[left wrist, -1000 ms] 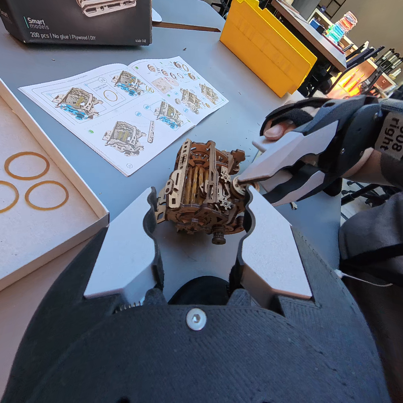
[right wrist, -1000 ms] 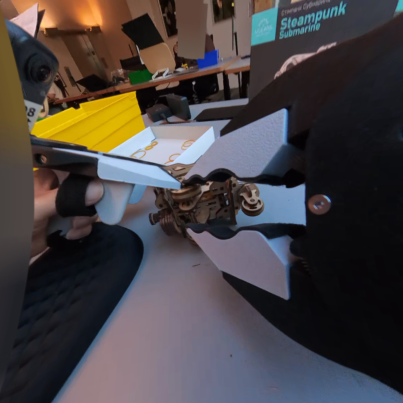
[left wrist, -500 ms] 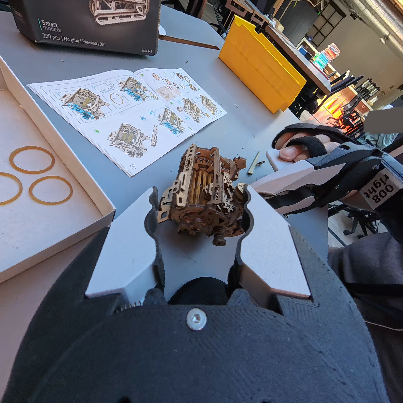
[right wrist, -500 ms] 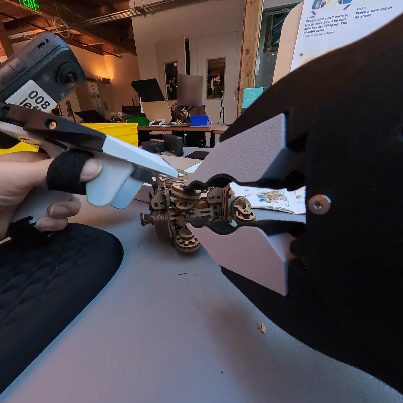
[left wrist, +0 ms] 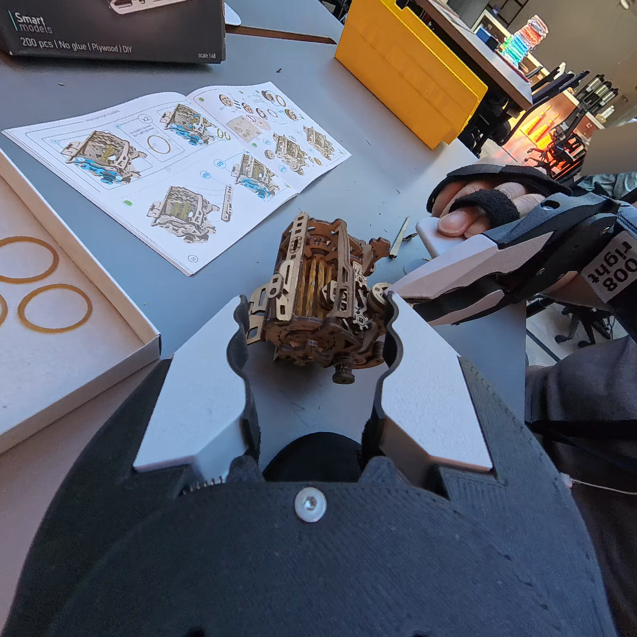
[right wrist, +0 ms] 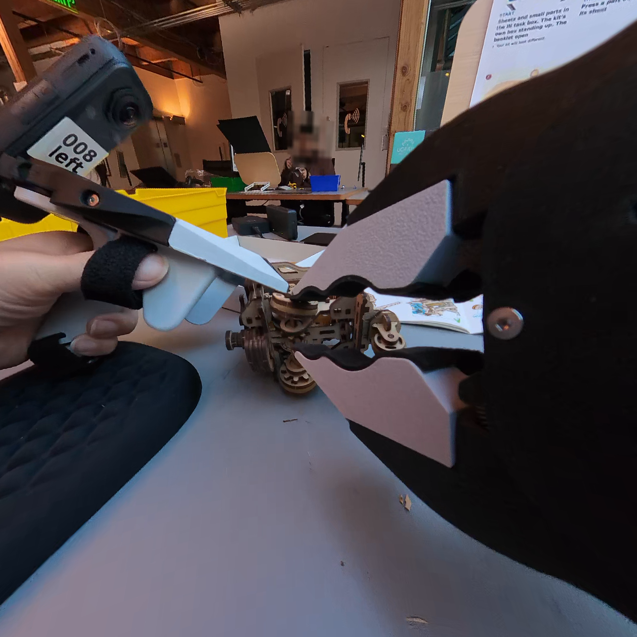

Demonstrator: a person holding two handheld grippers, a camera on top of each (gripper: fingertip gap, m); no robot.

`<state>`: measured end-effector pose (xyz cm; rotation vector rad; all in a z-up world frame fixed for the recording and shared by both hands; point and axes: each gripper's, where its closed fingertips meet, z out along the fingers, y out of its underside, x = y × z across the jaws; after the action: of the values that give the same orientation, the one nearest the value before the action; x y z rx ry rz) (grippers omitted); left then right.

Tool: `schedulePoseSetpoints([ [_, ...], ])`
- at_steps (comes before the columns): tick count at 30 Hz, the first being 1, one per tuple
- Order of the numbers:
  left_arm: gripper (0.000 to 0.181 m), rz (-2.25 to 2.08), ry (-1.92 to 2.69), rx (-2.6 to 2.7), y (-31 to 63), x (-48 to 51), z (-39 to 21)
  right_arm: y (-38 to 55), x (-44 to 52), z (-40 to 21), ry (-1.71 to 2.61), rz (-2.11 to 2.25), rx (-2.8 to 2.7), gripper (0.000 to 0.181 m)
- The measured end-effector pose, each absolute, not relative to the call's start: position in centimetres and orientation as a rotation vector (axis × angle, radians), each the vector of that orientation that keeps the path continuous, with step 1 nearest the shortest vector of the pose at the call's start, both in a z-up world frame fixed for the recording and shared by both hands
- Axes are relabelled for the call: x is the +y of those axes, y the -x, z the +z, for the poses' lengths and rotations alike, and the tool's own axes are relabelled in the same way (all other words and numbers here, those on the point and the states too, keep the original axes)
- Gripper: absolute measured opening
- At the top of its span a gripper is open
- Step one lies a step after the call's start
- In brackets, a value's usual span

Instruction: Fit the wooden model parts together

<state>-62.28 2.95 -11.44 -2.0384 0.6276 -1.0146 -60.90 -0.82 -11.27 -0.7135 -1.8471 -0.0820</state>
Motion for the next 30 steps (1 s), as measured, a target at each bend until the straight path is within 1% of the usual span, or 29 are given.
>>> schedulePoseSetpoints([
  [5, 0.079, -1.021, 2.04, 0.629, 62.3, 2.9, -11.5, 60.8, -0.9, -11.1, 0.668, -0.103, -1.826, 0.02],
  [17, 0.079, -1.059, 2.064, 0.561, 62.6, 3.3, -11.7, 61.5, -0.8, -11.2, 0.558, -0.25, -1.822, 0.023],
  [25, 0.073, -1.135, 2.082, 0.453, 63.1, 4.0, -11.7, 62.4, 0.1, -11.1, 0.584, -0.304, -1.836, 0.022],
  [27, 0.067, -1.15, 2.087, 0.392, 63.5, 4.3, -11.7, 62.6, 0.2, -11.1, 0.603, -0.289, -1.861, 0.021],
  [30, 0.068, -1.256, 2.018, 0.306, 64.2, 4.5, -10.5, 62.7, 0.5, -11.1, 0.646, -0.252, -1.898, 0.021],
])
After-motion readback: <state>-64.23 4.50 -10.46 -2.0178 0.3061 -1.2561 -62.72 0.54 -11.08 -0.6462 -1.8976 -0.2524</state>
